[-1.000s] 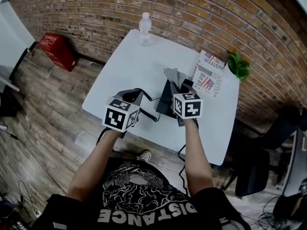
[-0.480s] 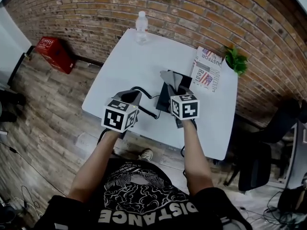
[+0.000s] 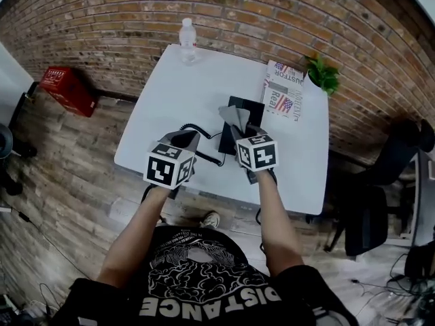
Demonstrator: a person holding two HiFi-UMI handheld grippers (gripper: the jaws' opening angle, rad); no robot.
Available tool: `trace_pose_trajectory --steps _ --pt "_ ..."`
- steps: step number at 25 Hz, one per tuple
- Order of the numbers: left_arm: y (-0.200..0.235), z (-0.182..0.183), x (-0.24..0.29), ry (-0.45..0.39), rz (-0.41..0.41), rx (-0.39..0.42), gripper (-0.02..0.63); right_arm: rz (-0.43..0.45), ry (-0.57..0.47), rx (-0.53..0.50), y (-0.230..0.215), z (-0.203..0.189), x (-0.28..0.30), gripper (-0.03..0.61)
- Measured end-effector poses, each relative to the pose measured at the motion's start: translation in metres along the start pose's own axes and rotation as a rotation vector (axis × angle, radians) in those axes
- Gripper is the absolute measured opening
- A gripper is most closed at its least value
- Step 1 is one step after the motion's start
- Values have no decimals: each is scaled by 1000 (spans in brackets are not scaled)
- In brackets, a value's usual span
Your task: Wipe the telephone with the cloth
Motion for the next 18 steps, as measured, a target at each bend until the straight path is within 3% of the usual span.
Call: trace_pose_trajectory --steps 18 --pt "2 -10 -8 22 -99 37 5 -36 50 80 31 -35 -11 12"
Point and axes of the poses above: the fingertips, and each gripper's own axes: x forward along the fingers, y to its left, z out of its top, the point moved 9 cm from there along -x, backward along the fingers, and after that the axes turned 7 degrees about -z, right-handed, at the moved point
